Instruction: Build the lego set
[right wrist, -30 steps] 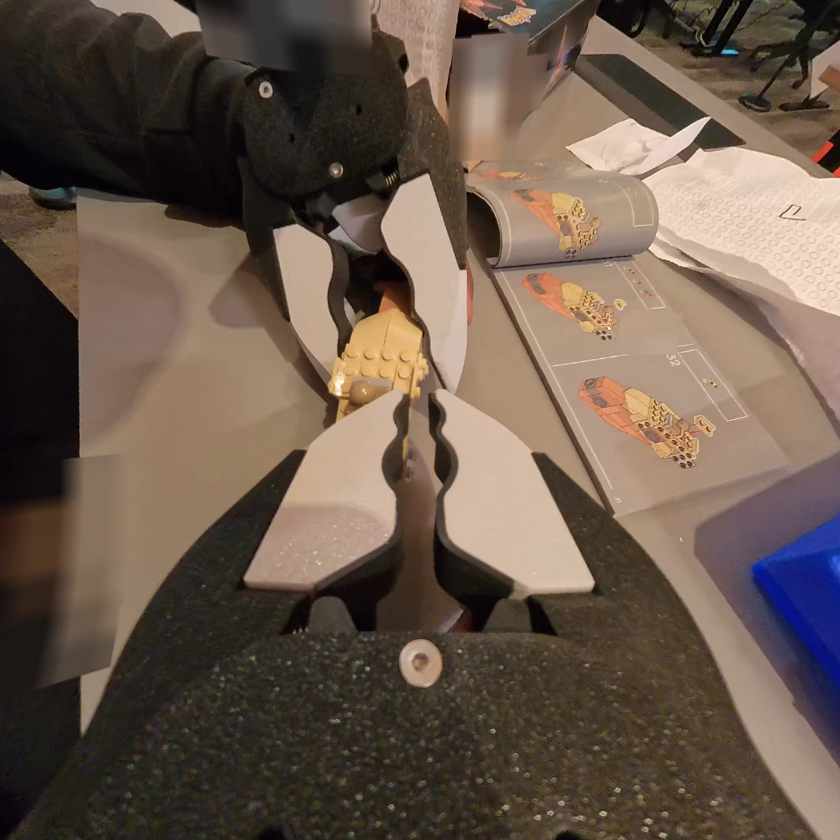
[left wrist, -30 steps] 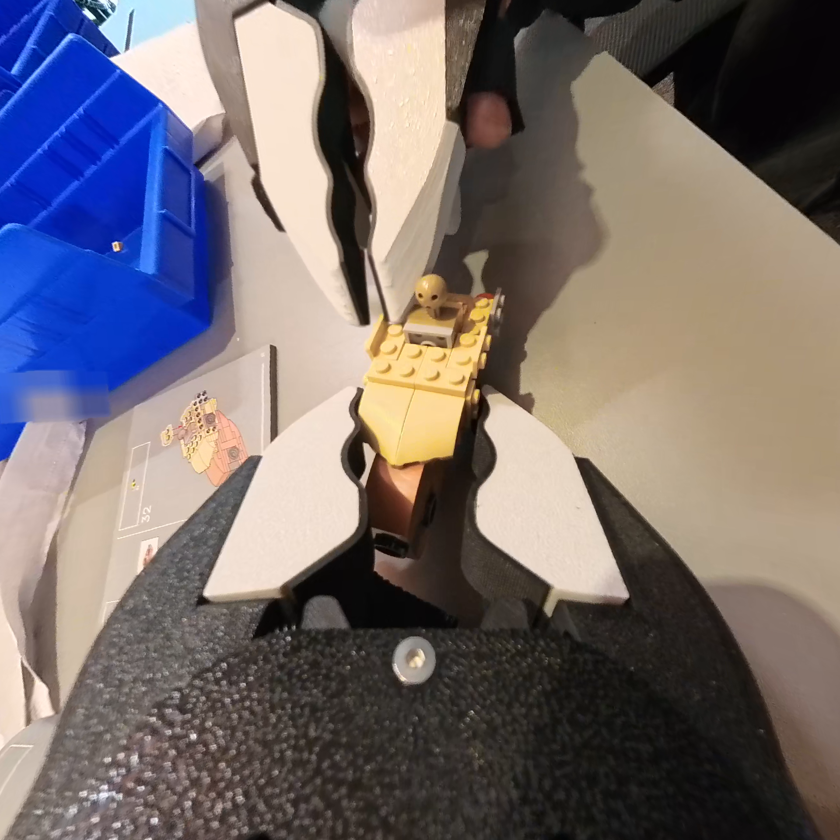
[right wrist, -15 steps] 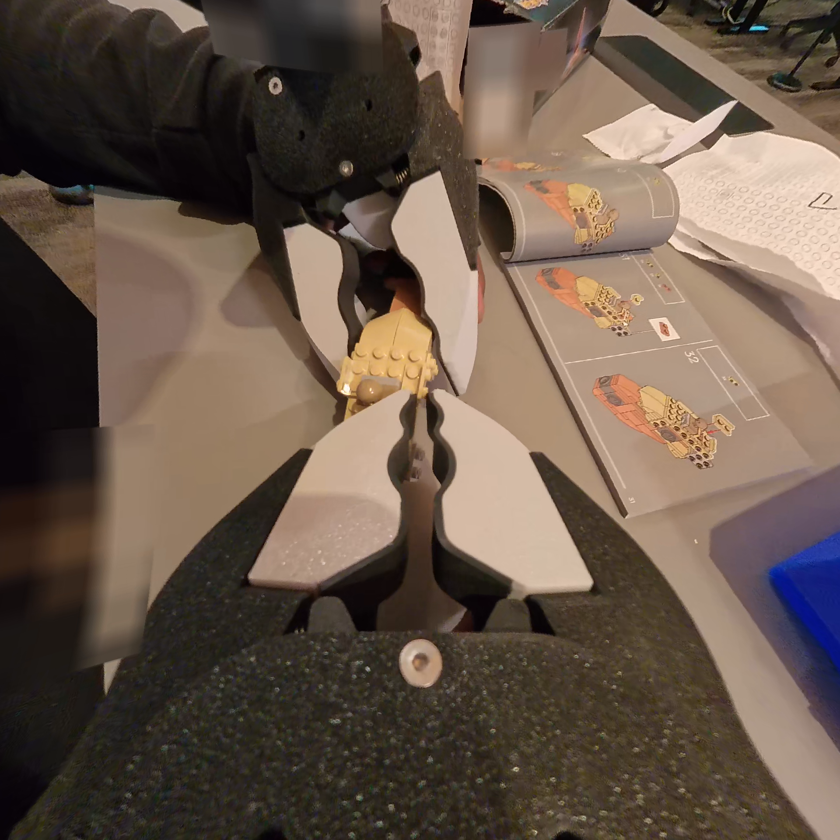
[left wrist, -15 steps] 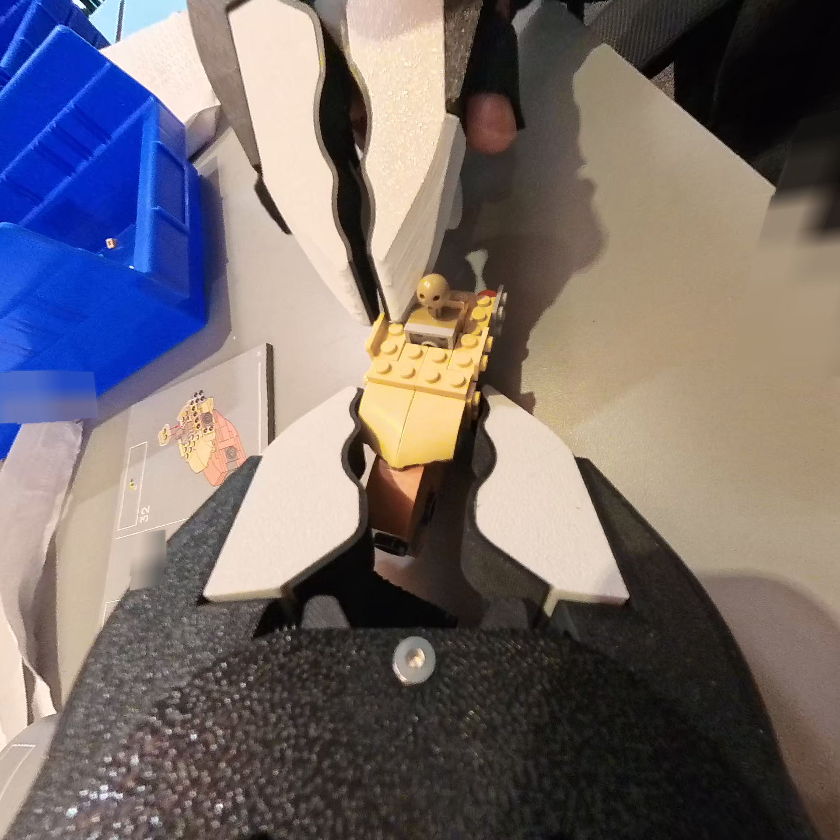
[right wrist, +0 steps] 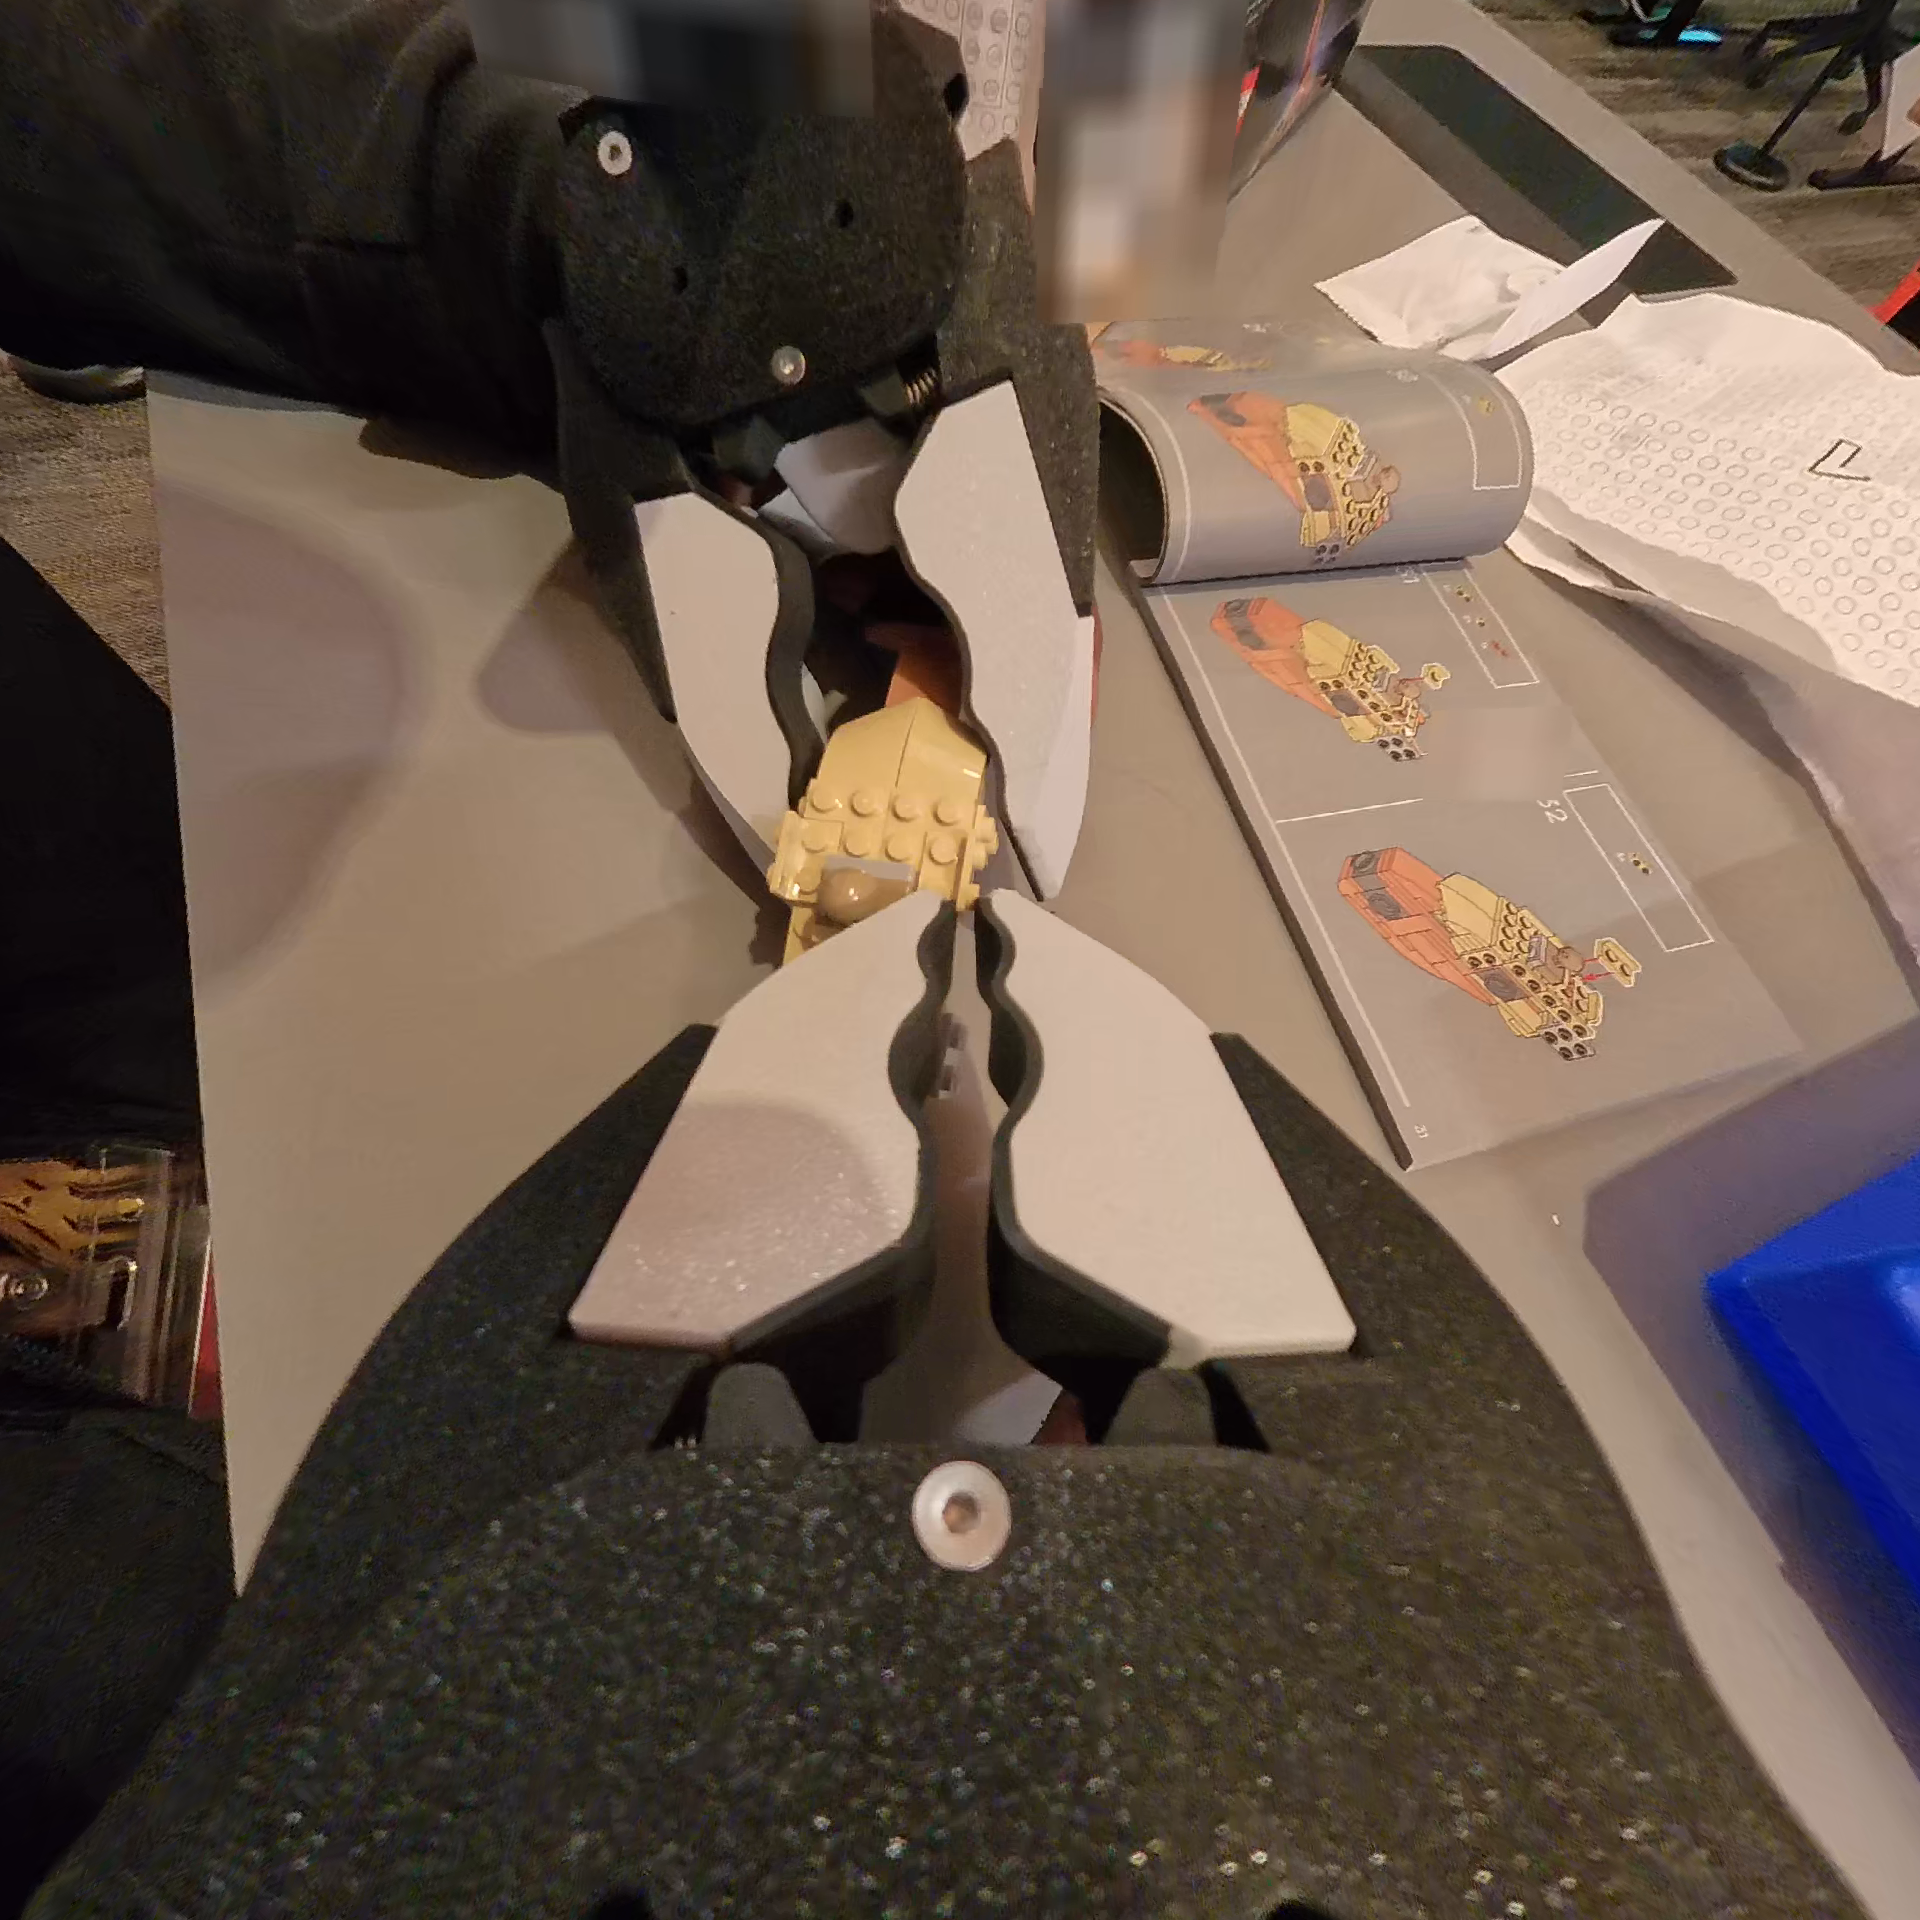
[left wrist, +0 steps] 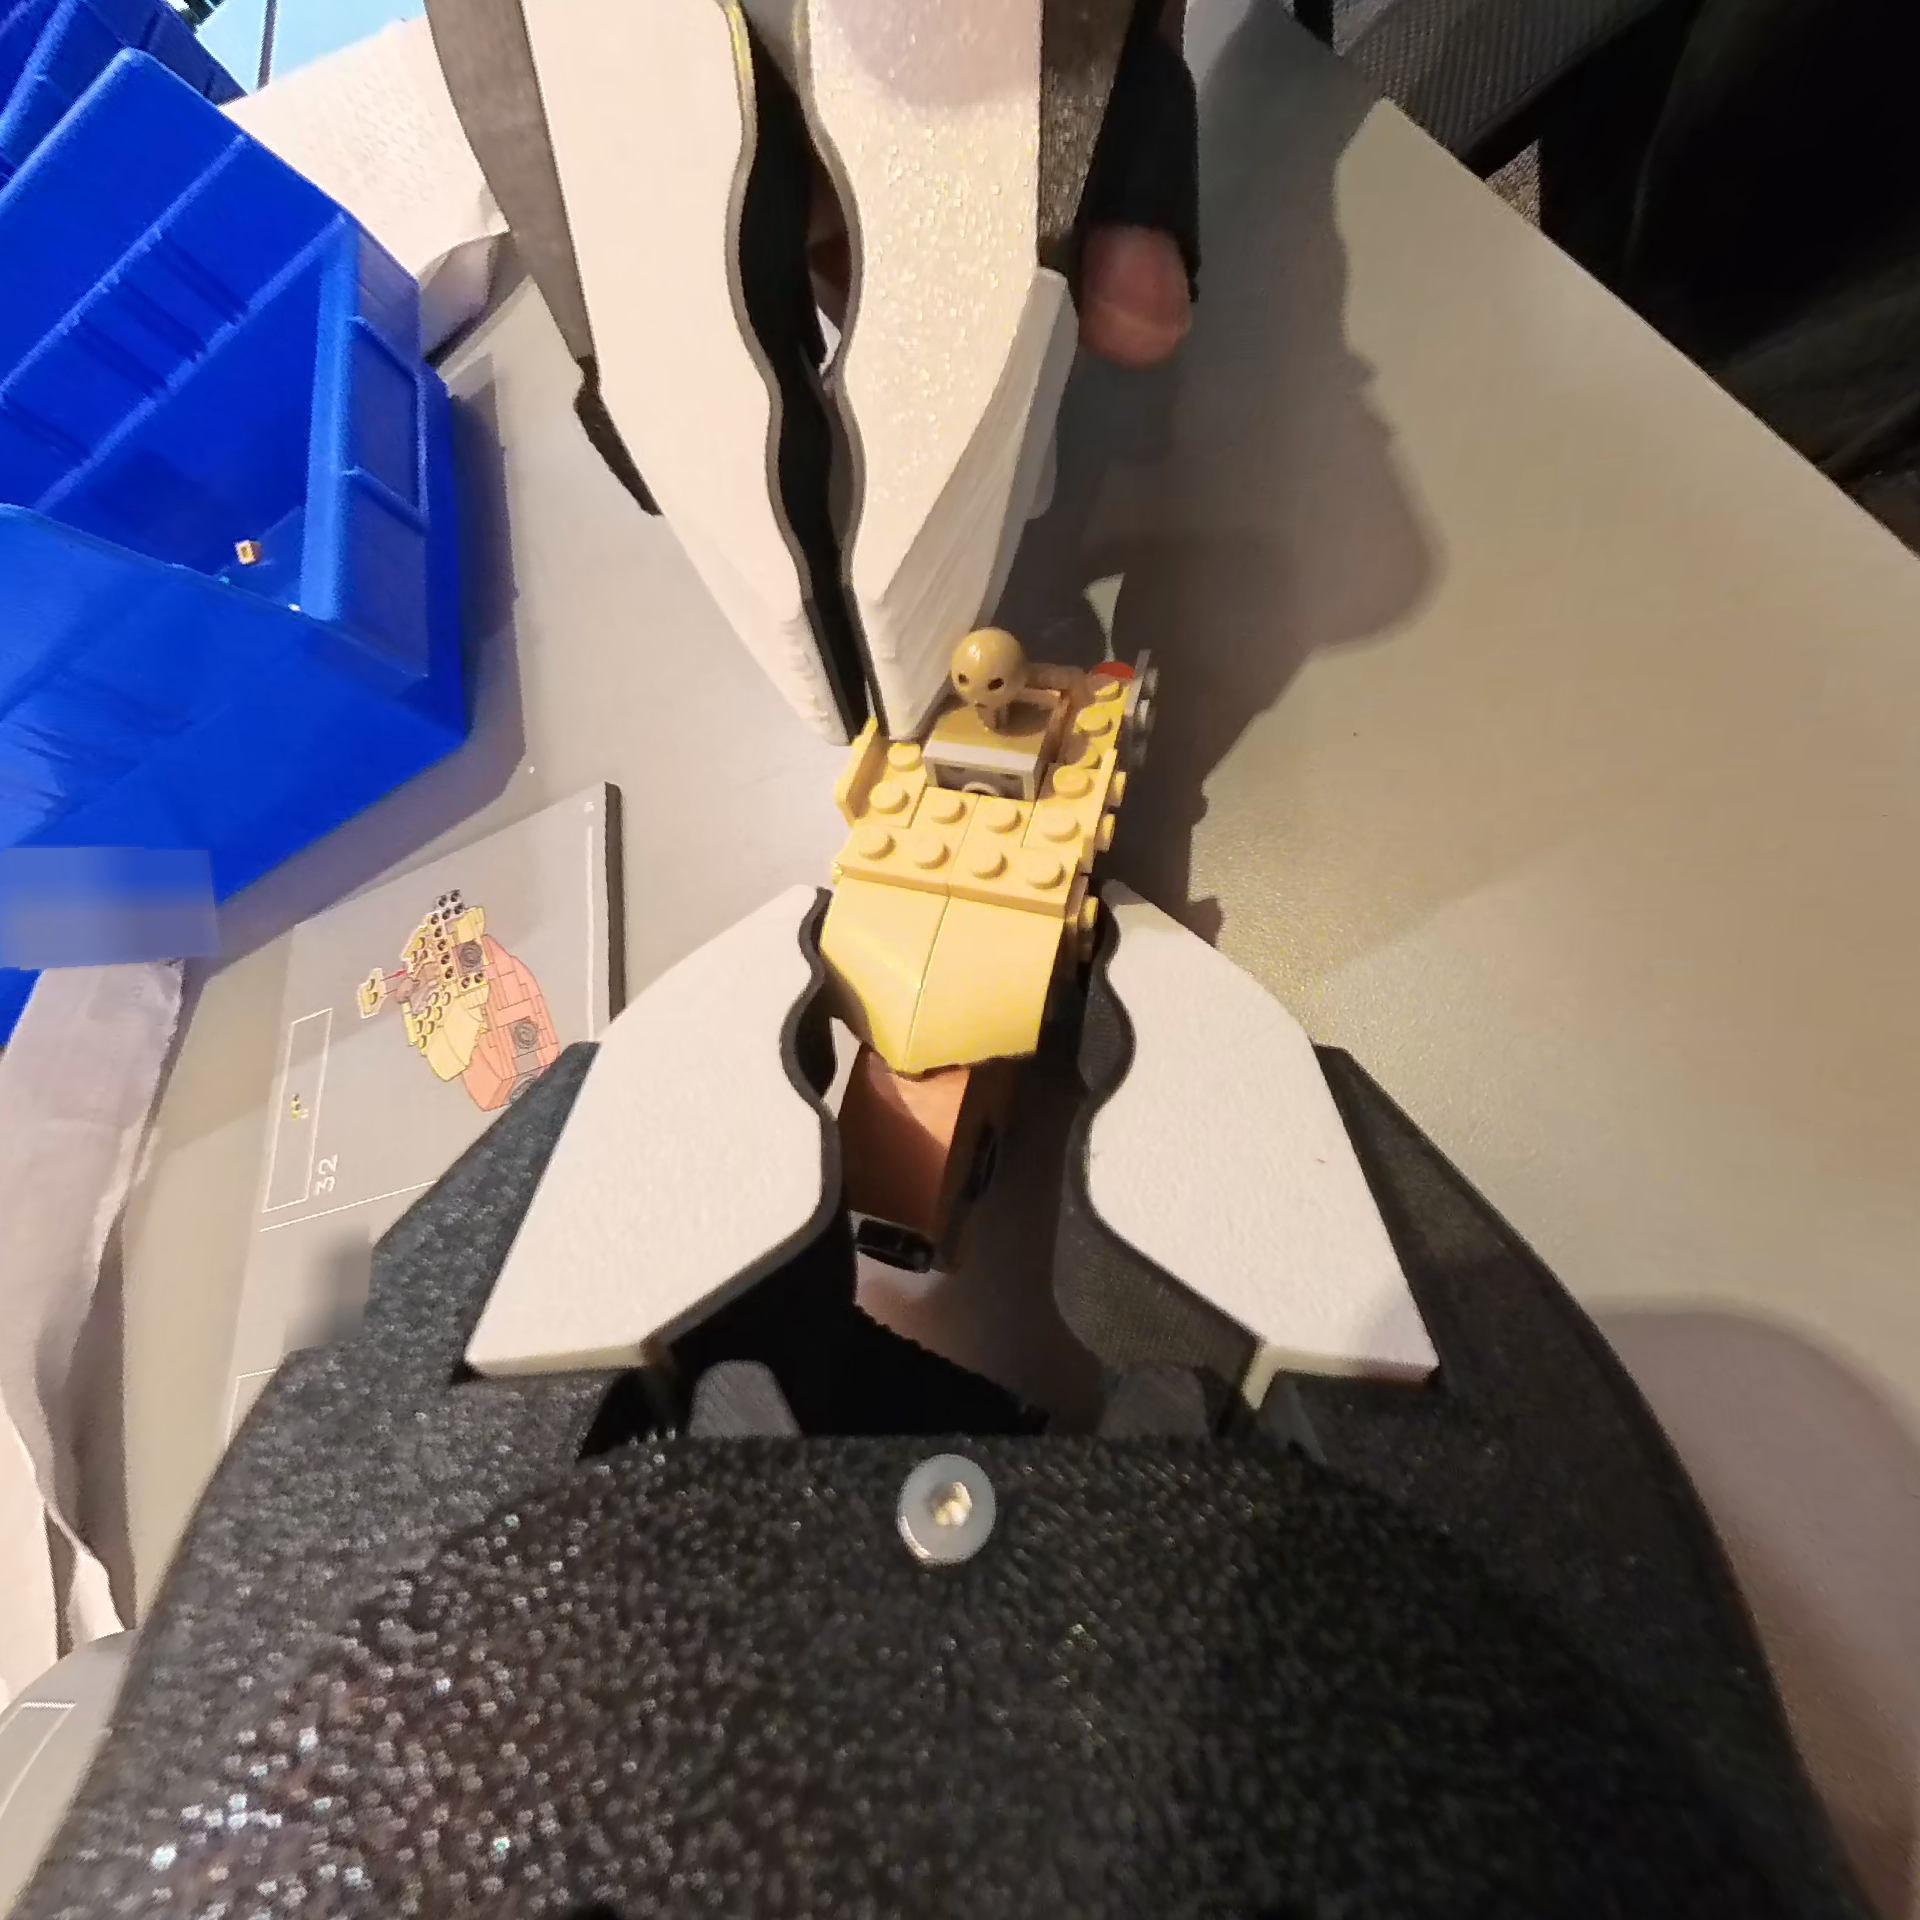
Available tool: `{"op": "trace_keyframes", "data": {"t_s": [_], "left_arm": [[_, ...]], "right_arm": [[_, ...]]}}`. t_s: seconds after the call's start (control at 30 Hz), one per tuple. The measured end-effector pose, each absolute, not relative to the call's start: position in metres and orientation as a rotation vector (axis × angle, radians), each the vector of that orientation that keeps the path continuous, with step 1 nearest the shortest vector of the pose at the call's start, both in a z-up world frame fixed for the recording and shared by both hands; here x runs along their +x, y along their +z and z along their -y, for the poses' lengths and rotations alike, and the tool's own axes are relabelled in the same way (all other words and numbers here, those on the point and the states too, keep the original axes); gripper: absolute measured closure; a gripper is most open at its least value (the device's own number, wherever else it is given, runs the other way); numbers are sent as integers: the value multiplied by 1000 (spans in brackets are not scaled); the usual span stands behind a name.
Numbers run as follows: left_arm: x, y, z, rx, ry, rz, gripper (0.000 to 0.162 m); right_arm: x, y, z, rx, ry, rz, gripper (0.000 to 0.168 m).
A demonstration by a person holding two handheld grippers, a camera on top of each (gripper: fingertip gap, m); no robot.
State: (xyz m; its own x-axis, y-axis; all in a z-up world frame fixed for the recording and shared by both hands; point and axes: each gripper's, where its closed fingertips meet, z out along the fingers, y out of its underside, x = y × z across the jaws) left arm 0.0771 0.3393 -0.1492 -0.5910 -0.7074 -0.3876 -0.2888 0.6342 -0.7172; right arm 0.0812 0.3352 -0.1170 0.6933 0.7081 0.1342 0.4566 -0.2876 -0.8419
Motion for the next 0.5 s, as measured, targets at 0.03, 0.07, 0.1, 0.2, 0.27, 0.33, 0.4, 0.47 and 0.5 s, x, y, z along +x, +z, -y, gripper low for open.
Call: {"op": "trace_keyframes", "data": {"t_s": [0.03, 0.07, 0.1, 0.2, 0.27, 0.33, 0.4, 0.47, 0.5], "left_arm": [[77, -149, -339, -774, -799, -2179, 117], [77, -149, -339, -773, -799, -2179, 117], [77, -149, -339, -773, -799, -2180, 117], [77, -149, -339, -774, -802, -2180, 118], [77, -149, -339, -773, -809, -2180, 118], [76, -149, -338, -769, -833, -2176, 118], [76, -148, -338, -781, -855, -2174, 118], [76, -148, -337, -779, -864, -2177, 117], [76, -148, -337, -789, -873, -2181, 117]], "right_arm": [[81, -117, -335, -1940, 325, 903, 165], [81, -117, -335, -1940, 319, 906, 165], [81, -117, -335, -1940, 310, 910, 165], [81, -117, -335, -1942, 304, 913, 165], [81, -117, -335, -1943, 313, 907, 165], [80, -118, -335, -1942, 320, 901, 165], [81, -118, -336, -1955, 347, 887, 165], [81, -118, -335, -1990, 419, 882, 165], [81, -118, -335, -2009, 455, 878, 164]]}}
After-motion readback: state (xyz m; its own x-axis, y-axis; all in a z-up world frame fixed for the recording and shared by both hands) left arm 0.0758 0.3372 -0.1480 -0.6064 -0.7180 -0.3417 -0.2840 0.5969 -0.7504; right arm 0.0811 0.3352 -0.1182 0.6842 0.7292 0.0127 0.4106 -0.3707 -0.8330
